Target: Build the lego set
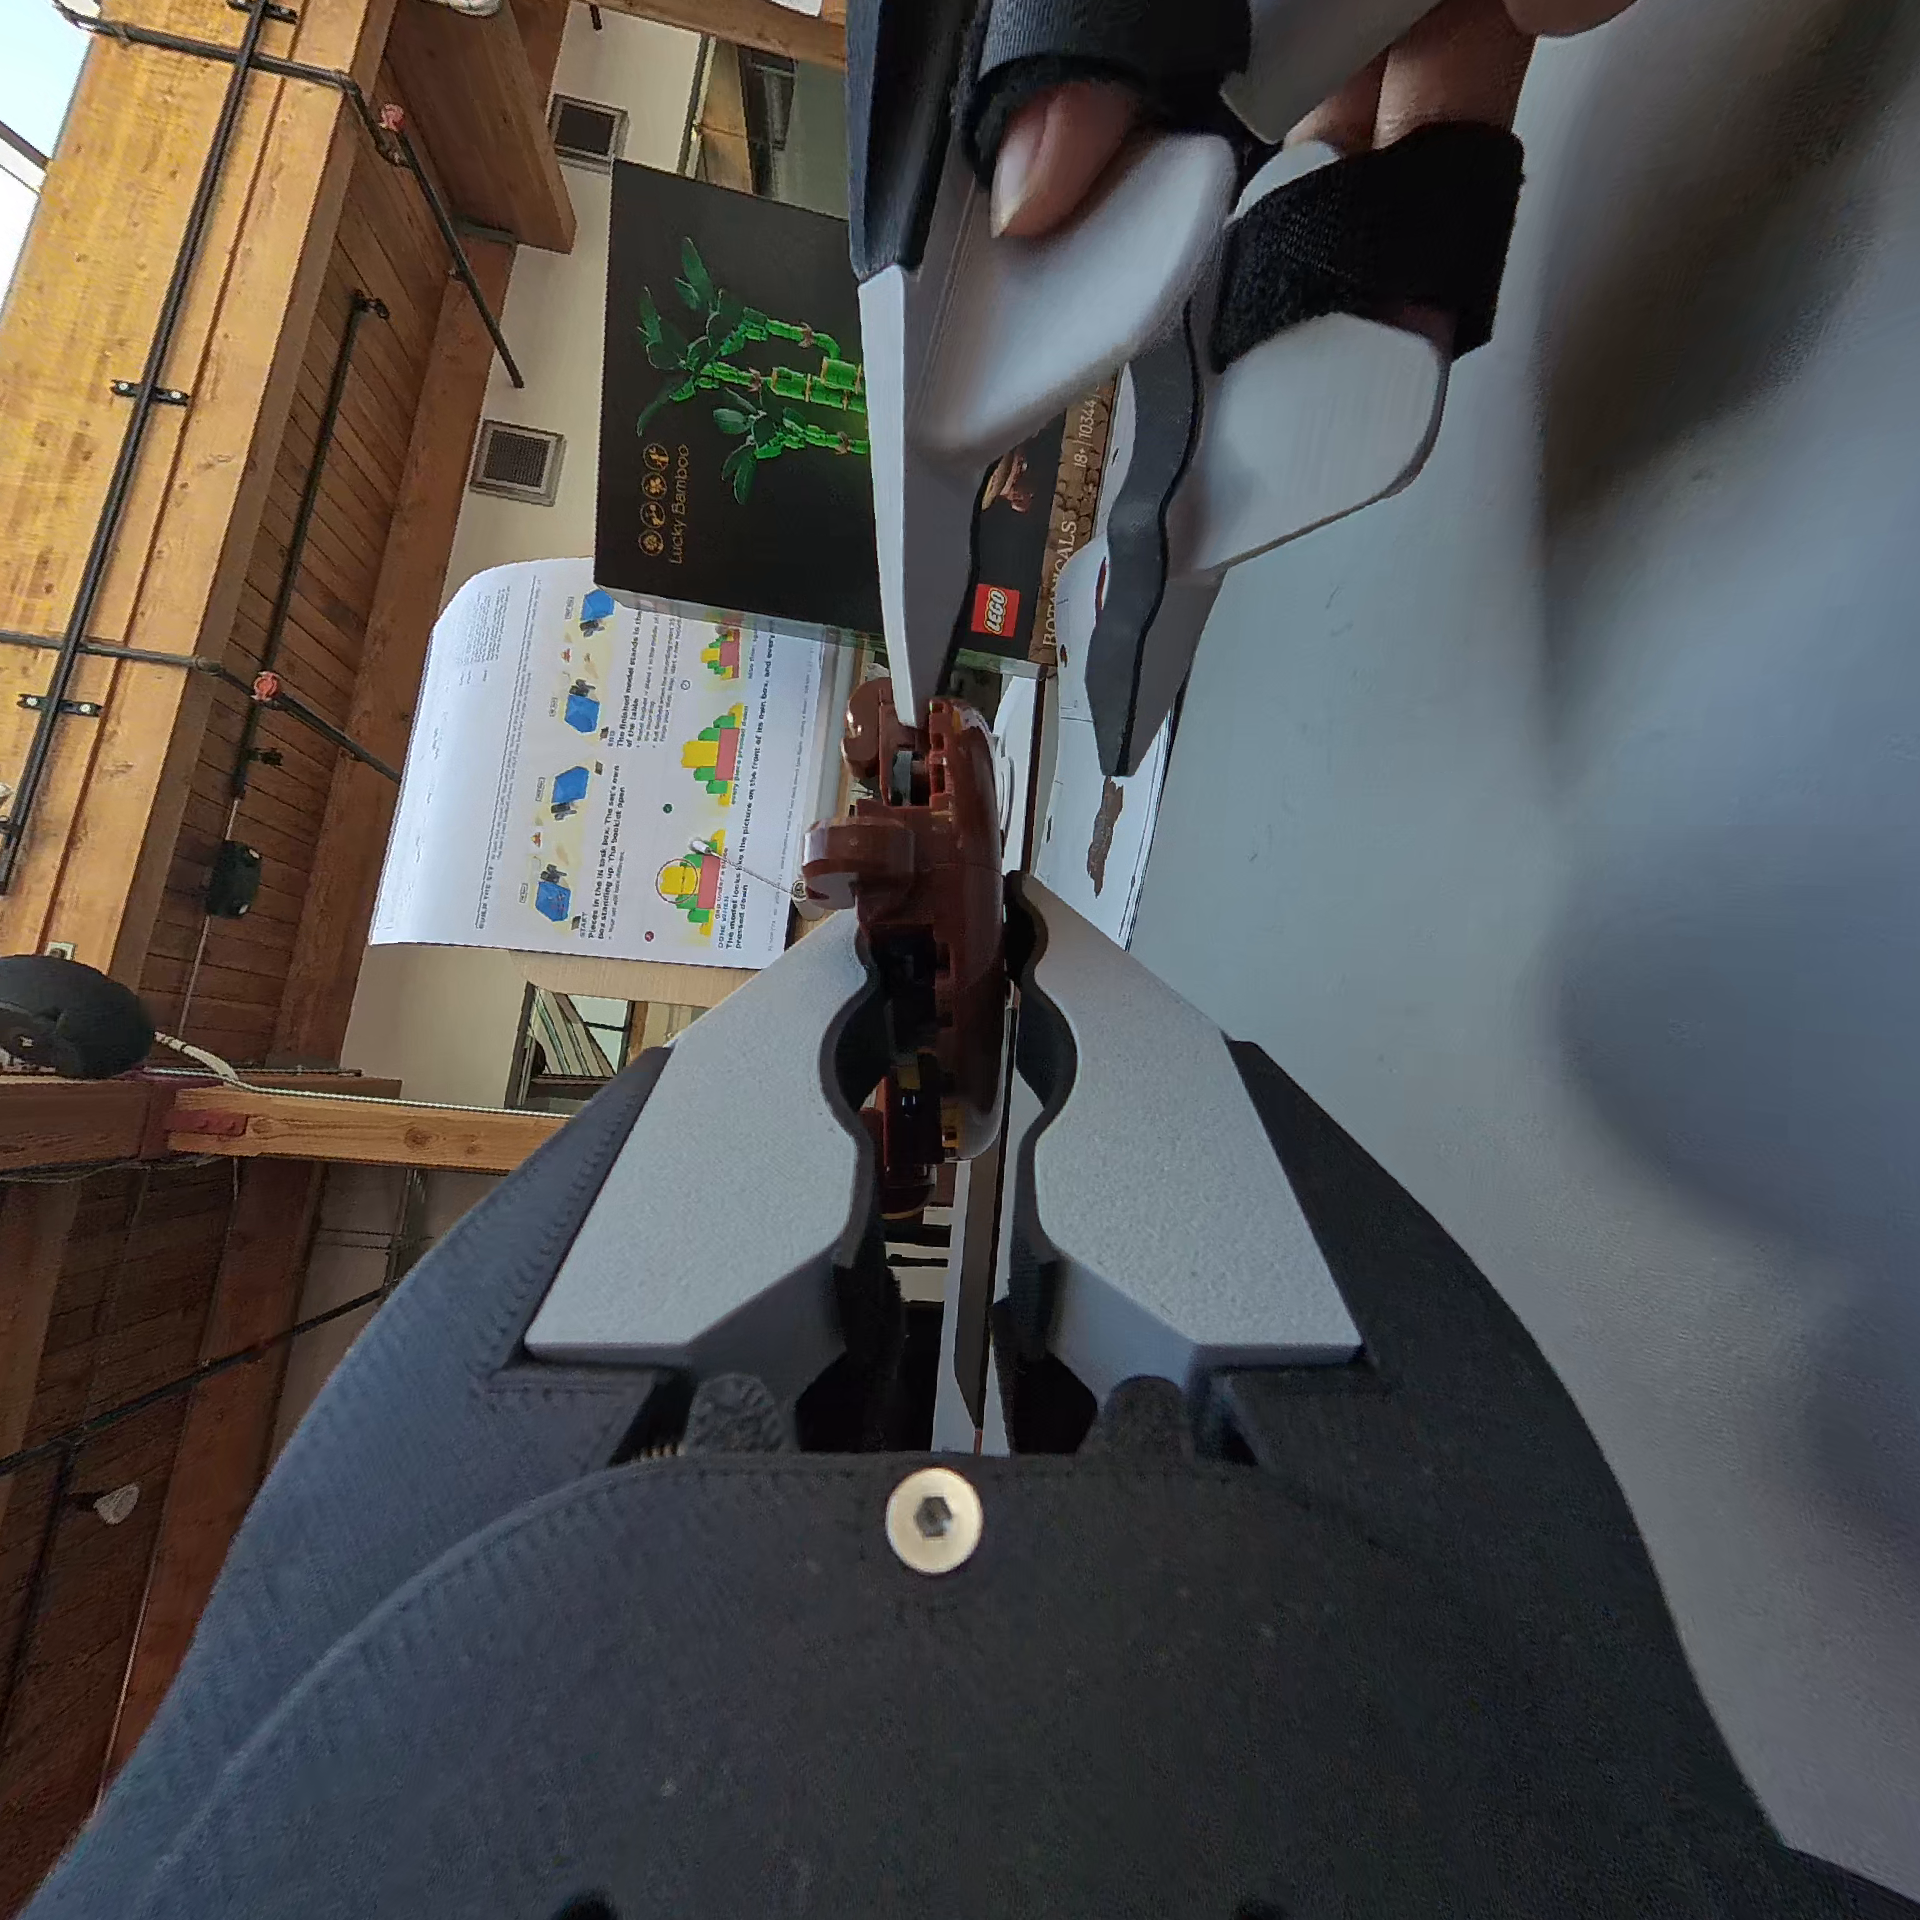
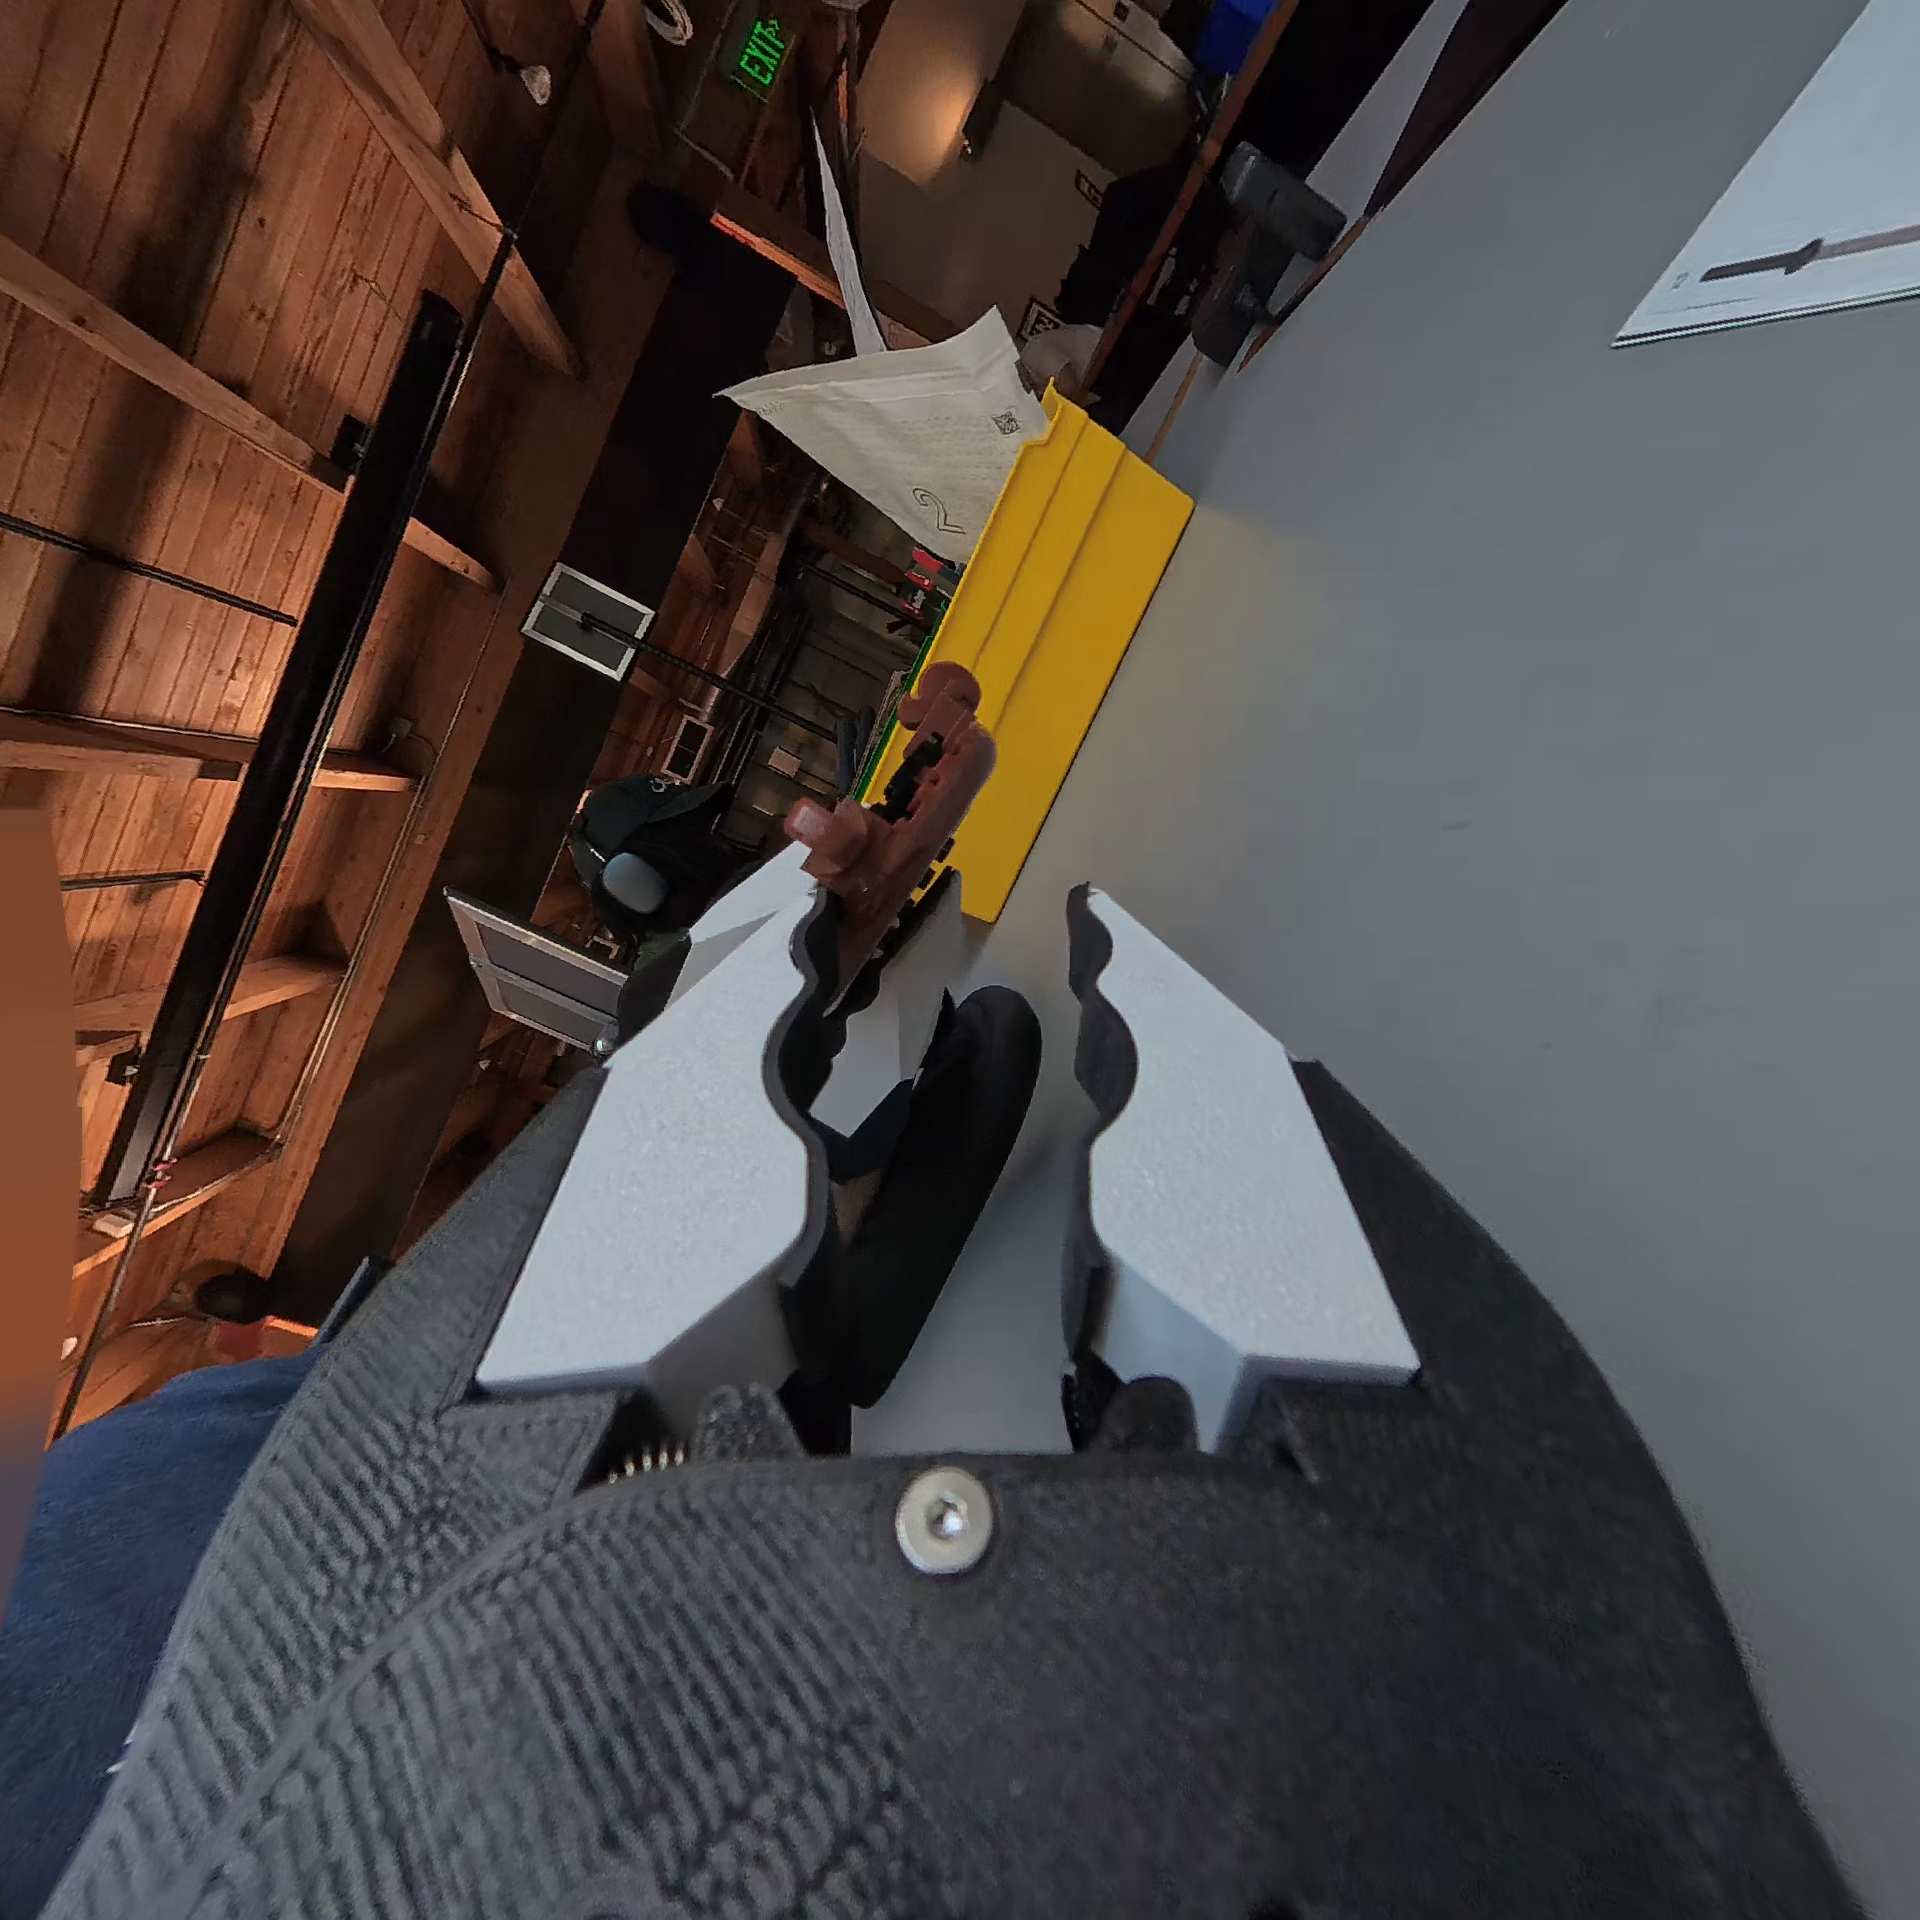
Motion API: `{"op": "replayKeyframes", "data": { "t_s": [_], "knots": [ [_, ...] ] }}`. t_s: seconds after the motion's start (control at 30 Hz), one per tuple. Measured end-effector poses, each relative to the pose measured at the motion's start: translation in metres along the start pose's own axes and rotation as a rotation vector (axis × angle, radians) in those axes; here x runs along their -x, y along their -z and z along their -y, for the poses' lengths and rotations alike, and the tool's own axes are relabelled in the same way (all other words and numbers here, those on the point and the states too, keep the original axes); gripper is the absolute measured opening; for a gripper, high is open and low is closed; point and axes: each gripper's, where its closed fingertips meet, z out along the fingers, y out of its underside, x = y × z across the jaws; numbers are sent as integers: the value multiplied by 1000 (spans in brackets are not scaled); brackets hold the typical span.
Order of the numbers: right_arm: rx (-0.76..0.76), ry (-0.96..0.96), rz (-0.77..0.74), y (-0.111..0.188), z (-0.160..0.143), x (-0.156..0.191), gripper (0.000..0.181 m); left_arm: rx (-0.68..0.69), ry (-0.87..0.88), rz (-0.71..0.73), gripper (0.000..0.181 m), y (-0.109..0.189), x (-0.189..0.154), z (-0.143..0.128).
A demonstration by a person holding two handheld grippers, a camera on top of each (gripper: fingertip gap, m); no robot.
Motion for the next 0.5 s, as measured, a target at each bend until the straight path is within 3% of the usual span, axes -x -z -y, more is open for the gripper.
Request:
{"op": "replayKeyframes", "data": {
  "t_s": [0.5],
  "knots": [
    [43, -203, 108, -10, -11, 3, 43, 59, -82, -58, 17, -4, -14, -10]
  ]
}}
